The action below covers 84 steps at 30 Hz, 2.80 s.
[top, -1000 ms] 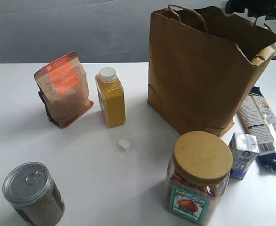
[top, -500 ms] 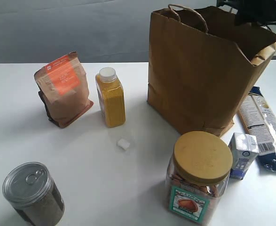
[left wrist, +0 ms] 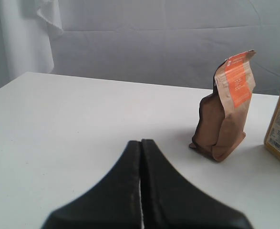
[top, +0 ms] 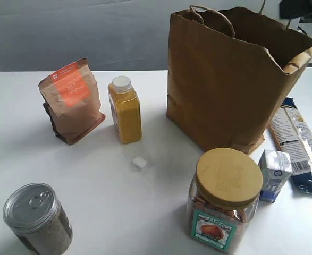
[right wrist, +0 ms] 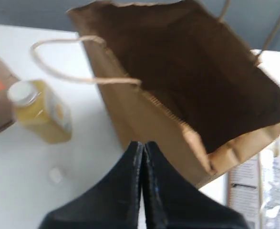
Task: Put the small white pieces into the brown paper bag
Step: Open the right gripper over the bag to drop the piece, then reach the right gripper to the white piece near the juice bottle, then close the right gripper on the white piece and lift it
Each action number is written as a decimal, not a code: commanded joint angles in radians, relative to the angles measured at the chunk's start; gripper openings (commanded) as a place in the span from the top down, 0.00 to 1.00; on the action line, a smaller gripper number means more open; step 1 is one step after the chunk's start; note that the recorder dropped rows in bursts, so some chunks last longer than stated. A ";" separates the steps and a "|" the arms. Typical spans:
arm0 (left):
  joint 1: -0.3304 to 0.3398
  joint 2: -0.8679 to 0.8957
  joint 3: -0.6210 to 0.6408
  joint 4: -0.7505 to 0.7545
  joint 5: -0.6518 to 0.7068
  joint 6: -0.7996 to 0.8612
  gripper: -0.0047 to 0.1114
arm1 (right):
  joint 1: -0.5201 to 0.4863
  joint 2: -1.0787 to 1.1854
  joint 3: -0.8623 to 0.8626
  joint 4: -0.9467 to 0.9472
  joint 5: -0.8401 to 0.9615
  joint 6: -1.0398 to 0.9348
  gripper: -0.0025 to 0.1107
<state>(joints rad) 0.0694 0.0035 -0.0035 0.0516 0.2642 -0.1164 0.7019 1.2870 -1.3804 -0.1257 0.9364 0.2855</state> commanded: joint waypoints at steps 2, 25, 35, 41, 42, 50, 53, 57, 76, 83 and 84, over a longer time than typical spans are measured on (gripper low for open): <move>-0.004 -0.003 0.004 -0.008 -0.005 -0.004 0.96 | 0.158 -0.059 0.098 0.138 0.015 -0.057 0.98; -0.004 -0.003 0.004 -0.008 -0.005 -0.004 0.96 | 0.324 0.420 0.066 0.470 -0.140 -0.187 0.71; -0.004 -0.003 0.004 -0.008 -0.005 -0.004 0.96 | 0.324 0.651 -0.194 0.336 -0.054 -0.104 0.63; -0.004 -0.003 0.004 -0.008 -0.005 -0.004 0.96 | 0.322 0.761 -0.293 0.207 0.032 -0.023 0.63; -0.004 -0.003 0.004 -0.008 -0.005 -0.004 0.96 | 0.322 0.775 -0.293 0.207 0.028 -0.023 0.63; -0.004 -0.003 0.004 -0.008 -0.005 -0.004 0.96 | 0.283 0.883 -0.296 0.215 0.012 0.007 0.48; -0.004 -0.003 0.004 -0.008 -0.005 -0.004 0.96 | 0.276 0.905 -0.296 0.224 -0.017 0.007 0.48; -0.004 -0.003 0.004 -0.008 -0.005 -0.004 0.96 | 0.276 0.927 -0.296 0.221 -0.069 0.007 0.48; -0.004 -0.003 0.004 -0.008 -0.005 -0.004 0.96 | 0.276 0.977 -0.296 0.182 -0.097 0.013 0.53; -0.004 -0.003 0.004 -0.008 -0.005 -0.004 0.96 | 0.276 0.992 -0.296 0.174 -0.058 0.017 0.74; -0.004 -0.003 0.004 -0.008 -0.005 -0.004 0.96 | 0.276 0.992 -0.296 0.174 -0.053 0.022 0.78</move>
<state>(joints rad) 0.0694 0.0035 -0.0035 0.0516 0.2642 -0.1164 0.9841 2.2779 -1.6709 0.0656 0.8631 0.2988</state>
